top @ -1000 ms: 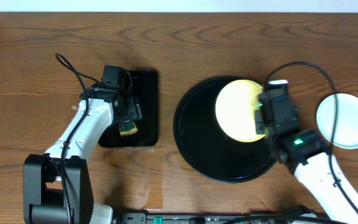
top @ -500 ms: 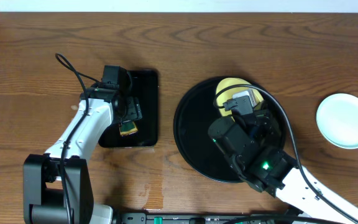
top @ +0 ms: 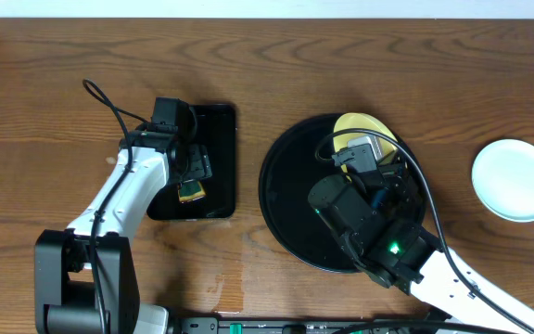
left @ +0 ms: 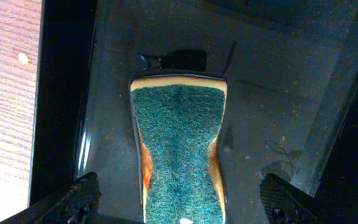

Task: Clean dirty plates on tray and stack at the side

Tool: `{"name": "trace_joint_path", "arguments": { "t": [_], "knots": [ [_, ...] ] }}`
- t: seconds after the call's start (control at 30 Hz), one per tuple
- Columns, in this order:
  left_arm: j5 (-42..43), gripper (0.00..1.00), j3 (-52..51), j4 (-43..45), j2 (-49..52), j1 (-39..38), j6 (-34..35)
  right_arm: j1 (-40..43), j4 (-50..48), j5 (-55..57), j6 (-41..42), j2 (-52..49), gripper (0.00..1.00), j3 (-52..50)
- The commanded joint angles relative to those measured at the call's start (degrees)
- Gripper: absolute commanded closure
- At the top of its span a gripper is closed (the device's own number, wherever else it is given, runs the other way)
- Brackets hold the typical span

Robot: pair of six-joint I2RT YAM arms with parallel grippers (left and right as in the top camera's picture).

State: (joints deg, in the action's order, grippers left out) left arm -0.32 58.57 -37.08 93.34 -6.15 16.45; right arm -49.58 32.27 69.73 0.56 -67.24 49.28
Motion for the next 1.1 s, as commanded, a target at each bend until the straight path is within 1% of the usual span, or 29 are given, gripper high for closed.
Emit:
{"name": "trace_joint_path", "arguments": {
  "t": [0.0, 0.27, 1.07],
  "knots": [
    [-0.11, 0.17, -0.31, -0.11, 0.48, 0.13, -0.35, -0.44, -0.2, 2.49, -0.46, -0.26, 0.99, 0.22],
    [-0.11, 0.17, -0.31, -0.11, 0.48, 0.13, -0.35, -0.44, -0.46, 3.78, -1.57, -0.26, 0.99, 0.22],
    [-0.11, 0.17, -0.31, -0.11, 0.48, 0.13, -0.35, -0.44, -0.63, 3.78, -1.55, -0.26, 0.99, 0.22]
  ]
}}
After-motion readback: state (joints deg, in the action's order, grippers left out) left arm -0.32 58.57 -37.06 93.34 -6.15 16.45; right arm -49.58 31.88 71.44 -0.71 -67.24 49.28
